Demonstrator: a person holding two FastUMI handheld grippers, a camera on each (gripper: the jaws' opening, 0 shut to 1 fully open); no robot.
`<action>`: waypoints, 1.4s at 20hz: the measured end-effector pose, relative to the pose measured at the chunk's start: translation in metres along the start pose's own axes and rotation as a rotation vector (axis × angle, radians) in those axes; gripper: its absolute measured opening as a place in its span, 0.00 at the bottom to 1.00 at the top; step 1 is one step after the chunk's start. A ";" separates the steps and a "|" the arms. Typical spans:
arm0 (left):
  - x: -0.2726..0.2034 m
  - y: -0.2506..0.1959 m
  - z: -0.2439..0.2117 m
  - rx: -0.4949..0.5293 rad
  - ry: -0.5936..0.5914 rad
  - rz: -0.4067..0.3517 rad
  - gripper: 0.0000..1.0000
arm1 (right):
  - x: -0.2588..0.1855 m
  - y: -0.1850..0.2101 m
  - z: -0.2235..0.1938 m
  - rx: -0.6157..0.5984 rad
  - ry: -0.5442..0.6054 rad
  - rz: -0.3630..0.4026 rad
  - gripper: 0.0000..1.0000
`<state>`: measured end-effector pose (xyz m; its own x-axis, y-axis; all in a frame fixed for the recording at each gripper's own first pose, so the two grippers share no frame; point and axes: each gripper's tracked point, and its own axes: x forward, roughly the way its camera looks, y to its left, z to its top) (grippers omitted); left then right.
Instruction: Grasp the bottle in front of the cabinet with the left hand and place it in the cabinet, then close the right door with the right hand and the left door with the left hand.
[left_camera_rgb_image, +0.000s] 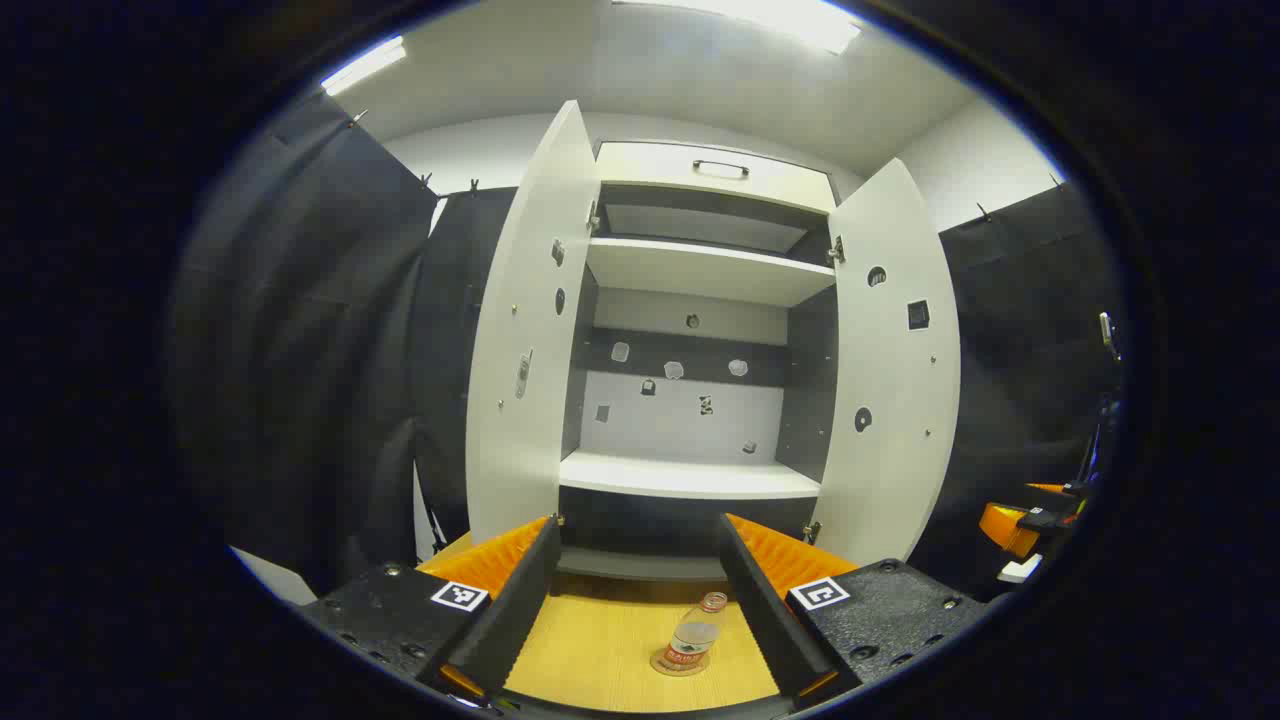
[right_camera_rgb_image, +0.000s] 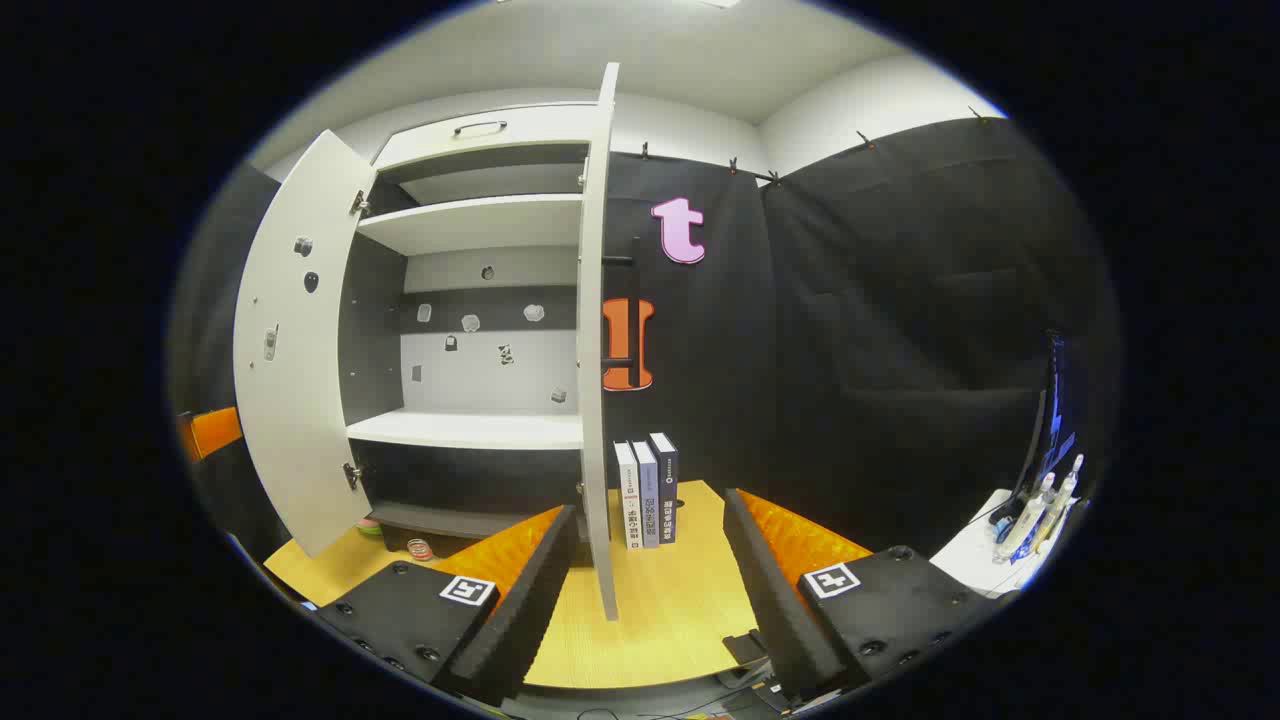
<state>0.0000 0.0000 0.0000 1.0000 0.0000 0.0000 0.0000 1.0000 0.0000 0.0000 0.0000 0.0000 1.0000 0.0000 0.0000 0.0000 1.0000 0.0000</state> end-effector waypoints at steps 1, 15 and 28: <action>0.000 -0.005 -0.001 -0.001 0.000 0.003 0.94 | 0.002 0.001 0.004 -0.018 -0.004 0.006 0.96; 0.027 -0.084 0.001 -0.009 0.009 0.047 0.95 | 0.052 -0.047 0.033 -0.043 -0.059 0.089 1.00; 0.047 -0.062 -0.011 -0.015 0.029 0.019 0.94 | 0.057 -0.028 0.028 -0.050 -0.048 0.060 0.96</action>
<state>0.0472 -0.0619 -0.0109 0.9994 0.0183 -0.0289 -0.0188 0.9997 -0.0142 0.0566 -0.0282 0.0278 0.9970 0.0613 0.0463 -0.0590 0.9970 -0.0511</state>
